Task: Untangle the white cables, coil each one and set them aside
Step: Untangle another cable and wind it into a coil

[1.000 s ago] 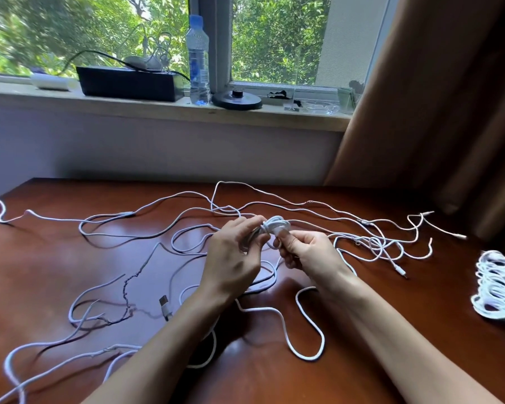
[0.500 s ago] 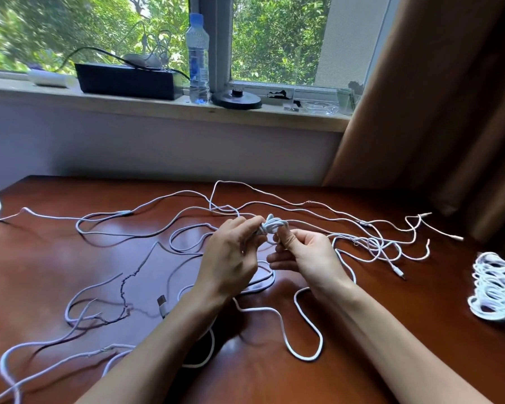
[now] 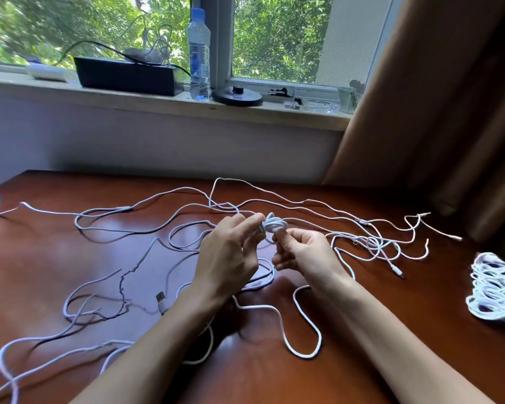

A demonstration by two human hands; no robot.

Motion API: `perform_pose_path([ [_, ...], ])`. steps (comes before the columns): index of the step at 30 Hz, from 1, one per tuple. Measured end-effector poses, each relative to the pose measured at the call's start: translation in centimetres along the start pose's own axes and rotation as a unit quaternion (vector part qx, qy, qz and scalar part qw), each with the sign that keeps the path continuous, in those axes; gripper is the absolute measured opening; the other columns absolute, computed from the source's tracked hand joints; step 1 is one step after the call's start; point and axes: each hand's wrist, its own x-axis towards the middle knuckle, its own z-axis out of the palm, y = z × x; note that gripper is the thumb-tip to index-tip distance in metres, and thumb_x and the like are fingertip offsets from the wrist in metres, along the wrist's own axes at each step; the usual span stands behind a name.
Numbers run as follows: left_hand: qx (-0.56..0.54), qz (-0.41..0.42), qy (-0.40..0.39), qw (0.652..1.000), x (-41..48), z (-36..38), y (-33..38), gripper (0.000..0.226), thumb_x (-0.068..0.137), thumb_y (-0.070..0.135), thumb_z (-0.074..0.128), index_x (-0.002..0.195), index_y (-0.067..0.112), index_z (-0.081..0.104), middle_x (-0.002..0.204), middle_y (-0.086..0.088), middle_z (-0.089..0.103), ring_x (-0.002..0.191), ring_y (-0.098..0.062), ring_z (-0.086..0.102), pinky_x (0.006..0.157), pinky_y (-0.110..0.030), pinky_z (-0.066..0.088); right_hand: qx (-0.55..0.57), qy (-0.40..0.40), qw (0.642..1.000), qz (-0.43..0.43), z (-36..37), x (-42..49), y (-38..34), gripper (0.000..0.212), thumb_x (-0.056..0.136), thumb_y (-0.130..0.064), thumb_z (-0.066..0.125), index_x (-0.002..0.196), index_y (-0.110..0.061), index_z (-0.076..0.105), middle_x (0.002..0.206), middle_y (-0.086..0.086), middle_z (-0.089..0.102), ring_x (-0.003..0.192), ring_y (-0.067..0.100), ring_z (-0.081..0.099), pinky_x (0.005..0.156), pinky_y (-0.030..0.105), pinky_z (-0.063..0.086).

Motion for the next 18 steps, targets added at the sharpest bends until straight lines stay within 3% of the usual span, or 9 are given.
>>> perform_pose_path([
  [3, 0.017, 0.000, -0.009, 1.000, 0.0, 0.0, 0.2, 0.037, 0.087, 0.011, 0.070, 0.123, 0.022, 0.069, 0.095, 0.009, 0.065, 0.083, -0.016, 0.056, 0.062, -0.023, 0.038, -0.019, 0.019, 0.999, -0.019, -0.1, 0.0, 0.1, 0.023, 0.099, -0.017, 0.061, 0.086, 0.002, 0.064, 0.059, 0.006, 0.058, 0.050, 0.016, 0.064, 0.050, 0.024, 0.054],
  [7, 0.025, 0.011, -0.025, 0.999, 0.1, 0.1, 0.1, 0.037, 0.089, 0.016, 0.063, 0.126, 0.023, 0.066, 0.093, 0.005, 0.065, 0.081, -0.024, 0.061, 0.058, -0.034, 0.049, -0.006, 0.036, 0.999, -0.016, 0.2, 0.1, 0.5, 0.024, 0.100, -0.017, 0.061, 0.092, 0.005, 0.065, 0.056, 0.006, 0.065, 0.055, 0.024, 0.068, 0.057, 0.029, 0.059],
  [14, 0.019, -0.010, -0.013, 1.000, -0.2, 0.1, 0.3, 0.029, 0.086, 0.024, 0.060, 0.115, 0.028, 0.065, 0.095, 0.006, 0.070, 0.080, -0.025, 0.065, 0.060, -0.040, 0.054, -0.044, 0.012, 0.999, 0.025, -0.3, 0.0, -0.3, 0.025, 0.099, -0.021, 0.062, 0.085, -0.001, 0.065, 0.080, 0.019, 0.066, 0.052, 0.017, 0.066, 0.055, 0.026, 0.058],
  [18, -0.063, -0.038, -0.022, 0.997, -0.4, 0.7, -0.2, 0.032, 0.089, 0.020, 0.061, 0.119, 0.029, 0.066, 0.104, 0.007, 0.072, 0.086, -0.020, 0.067, 0.071, -0.040, 0.056, -0.029, -0.005, 0.999, 0.038, -0.7, -0.2, -0.7, 0.025, 0.099, -0.018, 0.062, 0.083, 0.001, 0.064, 0.085, 0.024, 0.064, 0.054, 0.017, 0.067, 0.052, 0.023, 0.056],
])
